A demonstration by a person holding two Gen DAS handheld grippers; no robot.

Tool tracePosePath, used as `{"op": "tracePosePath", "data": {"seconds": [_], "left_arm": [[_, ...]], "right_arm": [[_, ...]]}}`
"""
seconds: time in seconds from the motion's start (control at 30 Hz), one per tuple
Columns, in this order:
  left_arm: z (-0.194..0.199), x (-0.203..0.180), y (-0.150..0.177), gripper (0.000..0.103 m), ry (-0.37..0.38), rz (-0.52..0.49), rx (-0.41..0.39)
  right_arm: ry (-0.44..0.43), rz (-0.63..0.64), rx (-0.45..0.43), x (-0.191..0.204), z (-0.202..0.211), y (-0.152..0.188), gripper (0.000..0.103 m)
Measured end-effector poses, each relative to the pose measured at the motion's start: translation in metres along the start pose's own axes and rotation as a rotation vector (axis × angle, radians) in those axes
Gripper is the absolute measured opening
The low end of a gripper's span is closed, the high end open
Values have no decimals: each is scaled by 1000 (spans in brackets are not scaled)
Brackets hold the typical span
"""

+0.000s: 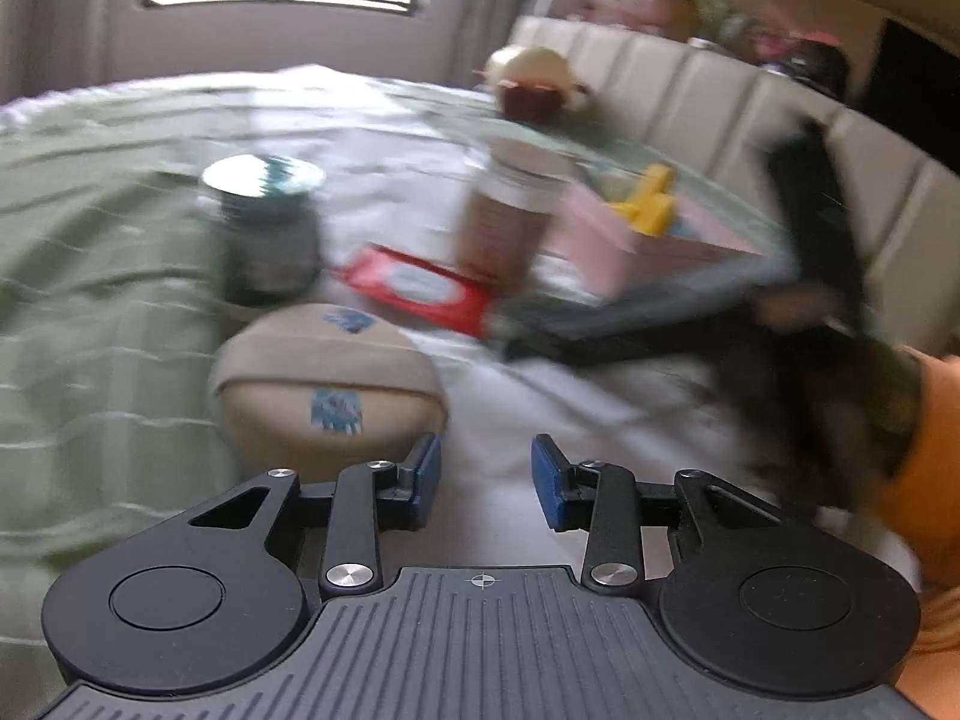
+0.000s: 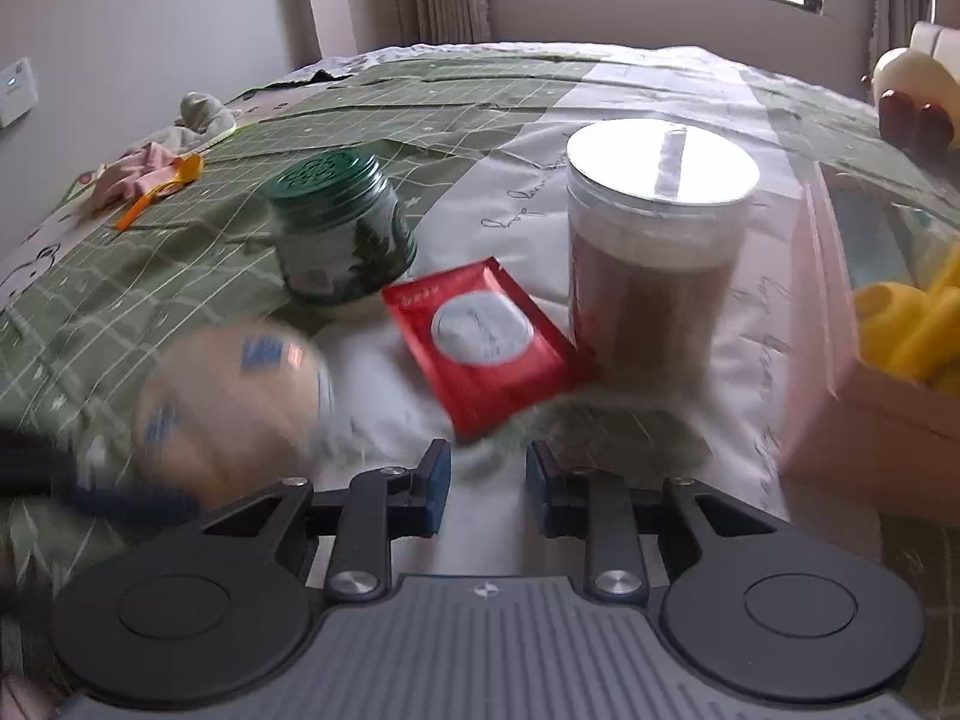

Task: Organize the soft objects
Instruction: 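Pass the beige puff from the right gripper into the left gripper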

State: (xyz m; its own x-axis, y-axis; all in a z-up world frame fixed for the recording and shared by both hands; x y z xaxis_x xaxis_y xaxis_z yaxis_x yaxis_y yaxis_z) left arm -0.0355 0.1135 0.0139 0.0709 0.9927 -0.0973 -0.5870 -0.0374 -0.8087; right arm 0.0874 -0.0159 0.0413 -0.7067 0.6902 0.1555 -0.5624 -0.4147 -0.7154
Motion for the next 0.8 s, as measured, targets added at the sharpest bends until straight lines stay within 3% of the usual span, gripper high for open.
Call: {"op": "tracePosePath", "data": {"seconds": [0.07,0.13,0.23,0.3,0.37,0.4,0.53,0.63,0.73,0.8], "left_arm": [[9,12,-3,37,-41,-4,-10],[22,19,-9,38,-42,-6,-54],[34,35,-23,39,-109,42,-140],[33,58,-27,39,-177,135,-145],[28,82,-24,39,-206,247,-136],[26,92,-21,39,-201,298,-132],[11,124,-4,39,-65,523,-116],[-2,131,9,42,82,628,-111],[-15,136,21,48,122,685,-103],[-19,138,24,48,151,722,-118]], "right_arm": [[14,11,-10,1,3,3,45],[72,40,-65,-1,11,13,54],[119,57,-108,-2,9,19,54],[125,56,-119,-1,10,20,54],[76,39,-142,6,16,17,54],[-1,46,-185,22,25,6,54],[-17,106,-245,51,19,-15,54],[-13,162,-216,66,-2,-17,53],[37,208,-236,74,-9,-12,51],[37,233,-241,76,-8,-9,49]]}}
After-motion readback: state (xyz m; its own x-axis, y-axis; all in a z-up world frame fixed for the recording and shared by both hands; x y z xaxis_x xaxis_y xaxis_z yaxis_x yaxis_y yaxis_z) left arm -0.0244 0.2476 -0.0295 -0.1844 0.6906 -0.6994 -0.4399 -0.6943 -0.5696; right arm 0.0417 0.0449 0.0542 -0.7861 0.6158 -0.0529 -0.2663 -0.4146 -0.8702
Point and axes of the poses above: each gripper's, at about its wrist camera, not at the fingertips, and z roughly against the way its jaws point, x to its left, y to its underside, the point moved 4 cm from there along -z, roughly the way its jaws point, and after that the axes turned 7 degrees about -z, right-handed, at the moved point
